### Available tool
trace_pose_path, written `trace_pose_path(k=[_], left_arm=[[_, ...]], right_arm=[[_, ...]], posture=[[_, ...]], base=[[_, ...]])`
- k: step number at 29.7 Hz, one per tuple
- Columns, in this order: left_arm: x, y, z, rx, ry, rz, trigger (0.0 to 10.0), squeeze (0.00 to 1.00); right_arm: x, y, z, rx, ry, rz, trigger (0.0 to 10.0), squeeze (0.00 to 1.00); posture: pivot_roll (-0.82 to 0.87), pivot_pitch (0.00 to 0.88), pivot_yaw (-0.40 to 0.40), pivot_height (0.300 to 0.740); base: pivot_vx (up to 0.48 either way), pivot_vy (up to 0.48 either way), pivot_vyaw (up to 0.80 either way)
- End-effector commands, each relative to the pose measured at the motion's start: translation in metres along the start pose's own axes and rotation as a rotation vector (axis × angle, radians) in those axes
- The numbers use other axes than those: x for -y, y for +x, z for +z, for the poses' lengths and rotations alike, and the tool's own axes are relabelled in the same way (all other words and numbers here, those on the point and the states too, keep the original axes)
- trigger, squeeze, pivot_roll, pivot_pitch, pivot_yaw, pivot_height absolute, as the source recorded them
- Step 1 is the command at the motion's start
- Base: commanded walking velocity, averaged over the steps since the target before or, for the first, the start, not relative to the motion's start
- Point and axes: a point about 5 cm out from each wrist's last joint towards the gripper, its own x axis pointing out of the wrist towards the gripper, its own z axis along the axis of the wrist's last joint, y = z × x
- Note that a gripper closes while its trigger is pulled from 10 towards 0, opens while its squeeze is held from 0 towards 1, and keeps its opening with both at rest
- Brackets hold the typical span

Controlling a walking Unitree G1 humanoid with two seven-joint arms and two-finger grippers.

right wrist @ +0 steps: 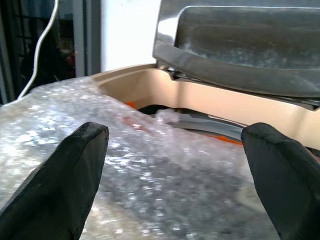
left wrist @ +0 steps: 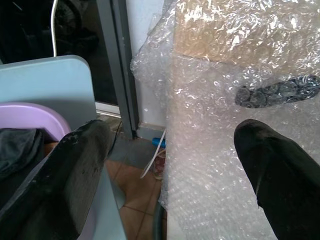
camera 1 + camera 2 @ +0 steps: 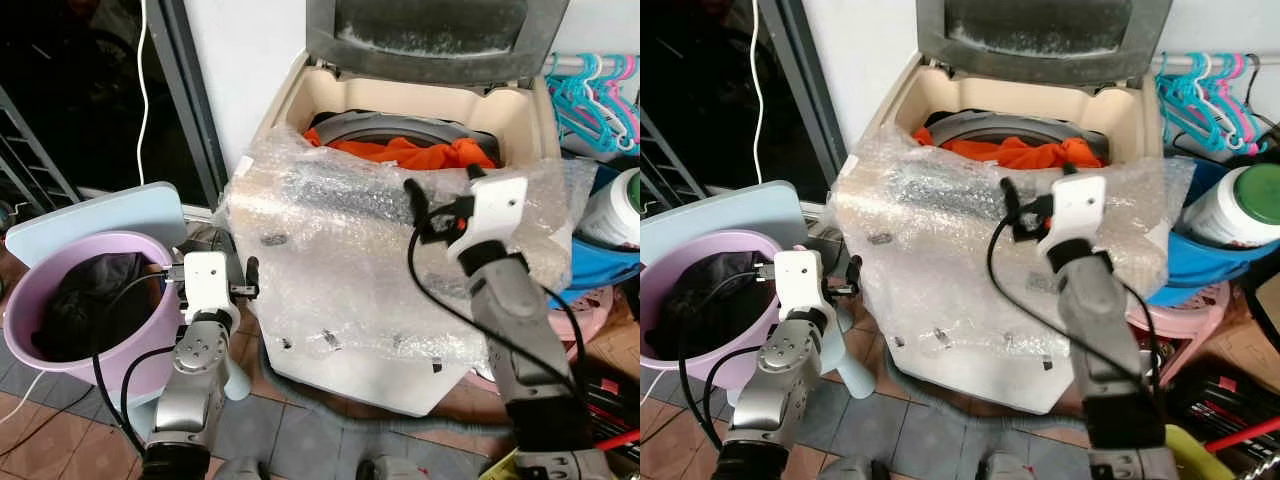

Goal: Clothes washing

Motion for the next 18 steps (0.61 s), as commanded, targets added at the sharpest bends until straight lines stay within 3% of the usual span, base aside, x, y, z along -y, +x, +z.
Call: trace_pose_path(k=[1,13,18], left_arm=[[-0.001,0.001,0.004,0.015,-0.003,0.008,10.0,0.00],[0.004,0.000,0.008,0.034,0.000,-0.023,10.0,0.00],[0.004,0.000,0.008,0.035,-0.002,-0.021,10.0,0.00]], right_arm=[[-0.012,-0.001,0.009,0.036,-0.001,0.046,10.0,1.00],[-0.024,-0.007,0.015,0.054,-0.034,0.066,10.0,1.00],[-0.025,-0.007,0.015,0.048,-0.034,0.062,10.0,1.00]], posture=[[-0.09,0.000,0.020,0.740],[-0.09,0.000,0.025,0.740],[-0.09,0.000,0.023,0.740]], base=[[0.000,0.480,0.00],[0.000,0.480,0.00],[0.000,0.480,0.74]])
